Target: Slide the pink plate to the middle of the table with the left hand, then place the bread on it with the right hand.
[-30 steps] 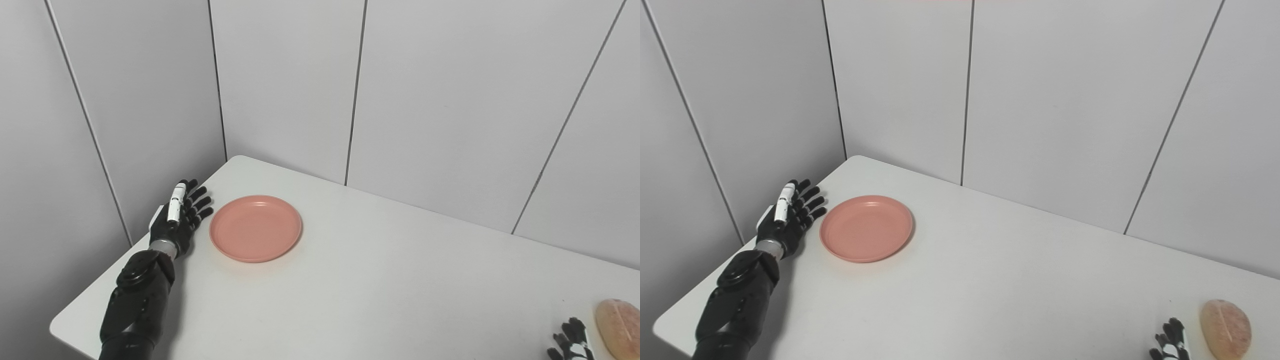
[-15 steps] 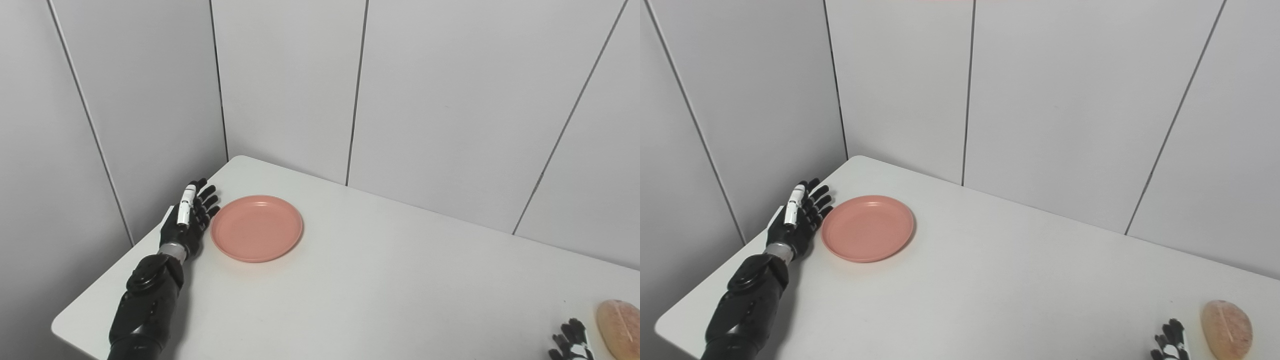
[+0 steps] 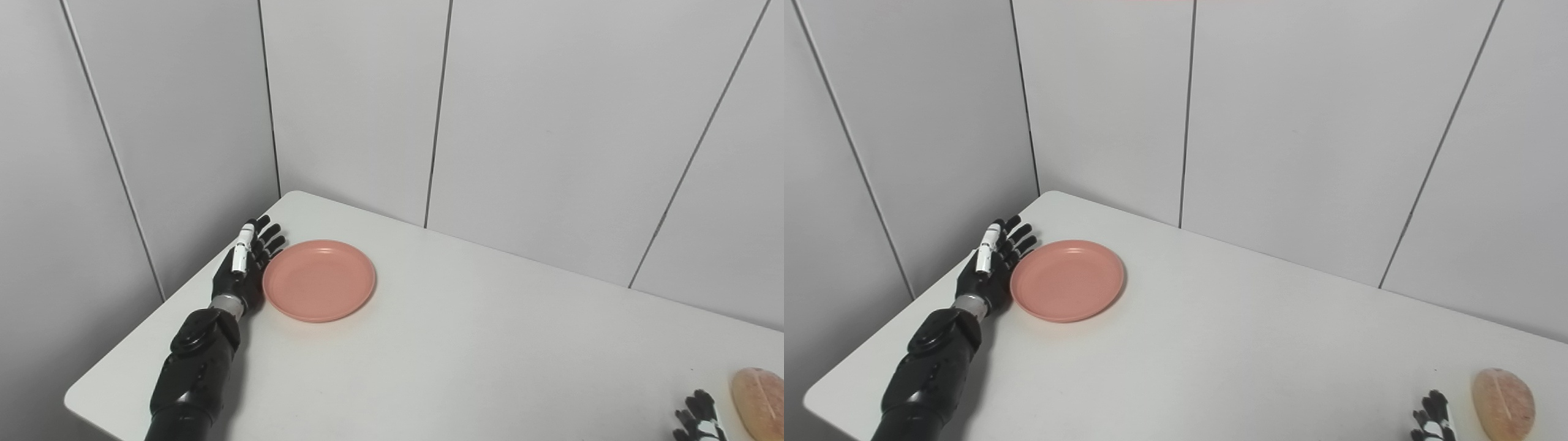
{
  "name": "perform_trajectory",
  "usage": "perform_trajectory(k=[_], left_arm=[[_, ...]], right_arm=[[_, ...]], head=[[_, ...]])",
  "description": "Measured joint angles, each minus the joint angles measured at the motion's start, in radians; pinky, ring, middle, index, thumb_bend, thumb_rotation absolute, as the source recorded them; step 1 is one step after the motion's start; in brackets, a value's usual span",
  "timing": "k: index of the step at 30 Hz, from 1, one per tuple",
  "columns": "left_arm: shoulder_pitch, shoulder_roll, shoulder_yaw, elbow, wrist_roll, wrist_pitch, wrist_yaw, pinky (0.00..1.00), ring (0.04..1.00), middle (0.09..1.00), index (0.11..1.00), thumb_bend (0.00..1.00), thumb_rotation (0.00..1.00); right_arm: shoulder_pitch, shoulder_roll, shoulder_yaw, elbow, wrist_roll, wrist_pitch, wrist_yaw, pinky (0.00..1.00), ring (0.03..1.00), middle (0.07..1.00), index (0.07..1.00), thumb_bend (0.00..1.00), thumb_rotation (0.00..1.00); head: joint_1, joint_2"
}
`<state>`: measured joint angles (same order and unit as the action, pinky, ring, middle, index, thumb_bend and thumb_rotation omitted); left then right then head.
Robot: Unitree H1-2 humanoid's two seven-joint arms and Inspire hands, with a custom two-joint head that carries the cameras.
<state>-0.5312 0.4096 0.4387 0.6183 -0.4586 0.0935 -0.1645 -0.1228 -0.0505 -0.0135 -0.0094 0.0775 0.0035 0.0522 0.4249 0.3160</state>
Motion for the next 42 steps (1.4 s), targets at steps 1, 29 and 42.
perform_trajectory(k=[1,29,42], left_arm=[[-0.002,-0.002,-0.010,0.003,0.001,-0.003,-0.008,0.94,0.922,0.928,0.925,0.29,1.00],[-0.041,-0.122,-0.145,-0.019,0.025,-0.026,-0.003,0.86,0.868,0.875,0.867,0.32,1.00],[-0.059,-0.200,-0.202,-0.043,0.029,0.011,0.003,0.87,0.861,0.872,0.857,0.31,1.00]], right_arm=[[0.001,0.000,0.001,0.000,-0.002,0.000,0.000,1.00,0.985,0.988,0.978,0.22,1.00],[0.015,0.004,0.012,-0.042,-0.016,0.026,0.003,1.00,1.000,1.000,1.000,0.12,1.00],[0.017,0.005,0.012,-0.045,-0.012,0.029,0.003,1.00,0.997,0.999,1.000,0.16,1.00]], head=[[0.000,0.000],[-0.069,0.041],[-0.126,0.074]])
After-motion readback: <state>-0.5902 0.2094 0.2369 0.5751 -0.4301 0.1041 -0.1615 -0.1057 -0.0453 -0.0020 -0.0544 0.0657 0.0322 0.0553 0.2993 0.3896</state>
